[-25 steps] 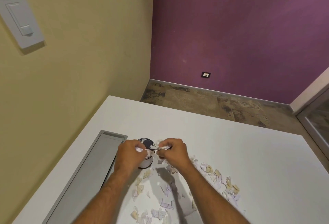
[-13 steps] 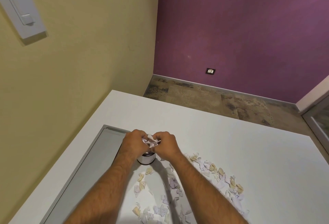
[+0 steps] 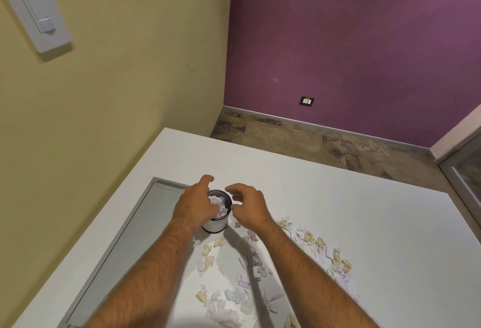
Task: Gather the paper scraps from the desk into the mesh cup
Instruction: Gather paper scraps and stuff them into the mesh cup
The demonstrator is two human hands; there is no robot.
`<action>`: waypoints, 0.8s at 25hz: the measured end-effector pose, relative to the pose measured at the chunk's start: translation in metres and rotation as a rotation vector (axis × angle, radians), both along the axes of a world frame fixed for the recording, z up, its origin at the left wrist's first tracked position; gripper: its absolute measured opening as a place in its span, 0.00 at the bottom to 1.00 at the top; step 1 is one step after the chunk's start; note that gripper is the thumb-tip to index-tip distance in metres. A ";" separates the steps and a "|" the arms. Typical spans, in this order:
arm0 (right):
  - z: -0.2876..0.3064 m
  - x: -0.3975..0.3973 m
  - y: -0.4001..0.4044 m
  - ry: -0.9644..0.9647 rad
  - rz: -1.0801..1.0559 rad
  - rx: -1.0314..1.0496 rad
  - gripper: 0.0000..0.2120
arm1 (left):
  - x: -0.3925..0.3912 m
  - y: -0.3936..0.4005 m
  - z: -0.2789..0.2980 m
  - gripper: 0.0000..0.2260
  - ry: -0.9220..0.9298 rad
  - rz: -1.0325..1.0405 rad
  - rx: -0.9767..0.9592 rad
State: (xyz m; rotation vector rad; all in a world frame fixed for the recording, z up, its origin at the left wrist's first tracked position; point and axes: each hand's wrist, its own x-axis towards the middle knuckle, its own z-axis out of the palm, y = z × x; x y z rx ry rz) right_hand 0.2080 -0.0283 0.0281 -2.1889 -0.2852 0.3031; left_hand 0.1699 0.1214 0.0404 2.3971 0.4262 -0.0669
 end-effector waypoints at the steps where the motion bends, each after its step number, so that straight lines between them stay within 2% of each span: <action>1: -0.001 -0.003 -0.008 -0.014 -0.029 -0.021 0.22 | -0.003 -0.002 0.001 0.28 -0.044 0.009 -0.012; 4: -0.008 -0.013 -0.040 -0.019 -0.047 -0.176 0.20 | -0.019 -0.016 0.000 0.17 -0.127 -0.027 -0.038; 7: -0.021 -0.032 -0.073 0.029 0.081 -0.397 0.26 | -0.044 -0.037 -0.017 0.16 -0.039 -0.163 -0.036; 9: -0.034 -0.049 -0.085 0.060 0.218 -0.535 0.35 | -0.064 -0.048 -0.035 0.20 0.090 -0.288 -0.034; 11: -0.050 -0.065 -0.087 0.091 0.346 -0.688 0.47 | -0.084 -0.055 -0.053 0.29 0.276 -0.460 0.014; 13: -0.063 -0.076 -0.084 0.133 0.435 -0.796 0.56 | -0.101 -0.058 -0.067 0.41 0.460 -0.642 0.136; 14: -0.068 -0.081 -0.081 0.143 0.462 -0.822 0.58 | -0.107 -0.061 -0.073 0.44 0.500 -0.703 0.213; 15: -0.072 -0.085 -0.079 0.141 0.480 -0.834 0.58 | -0.113 -0.064 -0.078 0.44 0.503 -0.738 0.285; 17: -0.079 -0.092 -0.075 0.096 0.492 -0.826 0.50 | -0.124 -0.070 -0.087 0.39 0.459 -0.734 0.371; 20: -0.081 -0.100 -0.072 0.064 0.407 -0.736 0.32 | -0.132 -0.073 -0.094 0.32 0.424 -0.645 0.307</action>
